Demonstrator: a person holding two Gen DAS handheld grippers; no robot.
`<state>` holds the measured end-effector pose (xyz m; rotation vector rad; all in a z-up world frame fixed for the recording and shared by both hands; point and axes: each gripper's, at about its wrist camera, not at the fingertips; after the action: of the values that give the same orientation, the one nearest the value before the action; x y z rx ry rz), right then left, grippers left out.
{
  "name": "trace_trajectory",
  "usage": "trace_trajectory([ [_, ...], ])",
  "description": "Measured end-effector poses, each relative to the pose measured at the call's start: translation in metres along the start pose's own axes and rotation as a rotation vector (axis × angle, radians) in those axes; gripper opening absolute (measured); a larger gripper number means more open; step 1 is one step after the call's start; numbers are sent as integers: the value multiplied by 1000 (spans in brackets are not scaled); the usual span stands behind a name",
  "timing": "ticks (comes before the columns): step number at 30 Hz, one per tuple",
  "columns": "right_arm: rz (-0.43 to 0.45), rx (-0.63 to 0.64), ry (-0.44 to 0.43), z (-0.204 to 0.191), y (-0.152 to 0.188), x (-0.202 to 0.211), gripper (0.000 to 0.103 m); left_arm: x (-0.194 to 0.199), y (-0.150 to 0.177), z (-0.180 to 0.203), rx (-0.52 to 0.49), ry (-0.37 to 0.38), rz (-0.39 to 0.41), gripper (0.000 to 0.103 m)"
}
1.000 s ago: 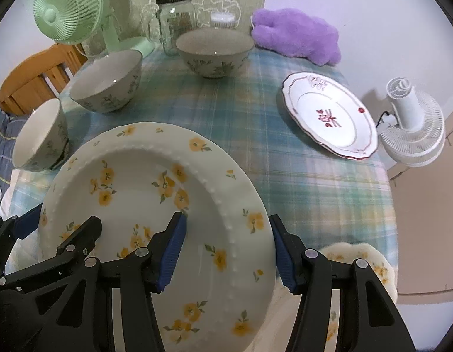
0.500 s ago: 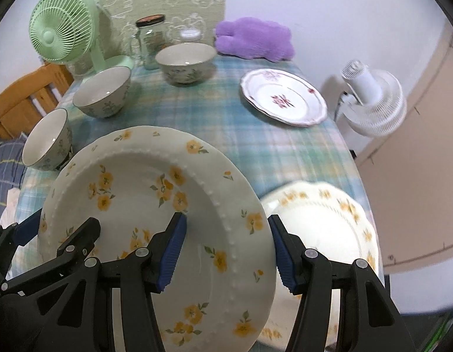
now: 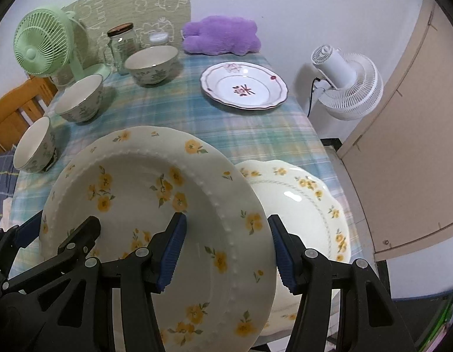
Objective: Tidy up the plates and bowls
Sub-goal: 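Lift the deep plate and carry it toward the scalloped plate, then lower the deep plate onto the scalloped plate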
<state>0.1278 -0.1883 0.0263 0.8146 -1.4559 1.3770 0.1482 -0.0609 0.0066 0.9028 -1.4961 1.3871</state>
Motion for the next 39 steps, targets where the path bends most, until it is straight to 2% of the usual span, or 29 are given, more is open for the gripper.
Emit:
trace_trajectory([
  [12,-43,56,-7,60,-16,-22,61,-18,-6,62,49,-10,-55,68],
  [23,-91,58,7,114,-20,-46,61,-41,-9,116,45,3,-108,68],
  [35,-155,64,27,151,-19,-73,61,-65,-5,153,40,18,-167,68],
  [39,-170,79,25,155,-17,-78,61,-71,-3,155,67,22,-176,70],
])
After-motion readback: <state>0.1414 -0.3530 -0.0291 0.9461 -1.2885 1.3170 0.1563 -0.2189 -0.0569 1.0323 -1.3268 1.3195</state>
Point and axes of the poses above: each gripper's, at about its wrist camera, not at the fingertips, and x roughly against the way its jaws point, z to its right, y to its underside, and after that the axes turned 6 degrees about -z, right-handed
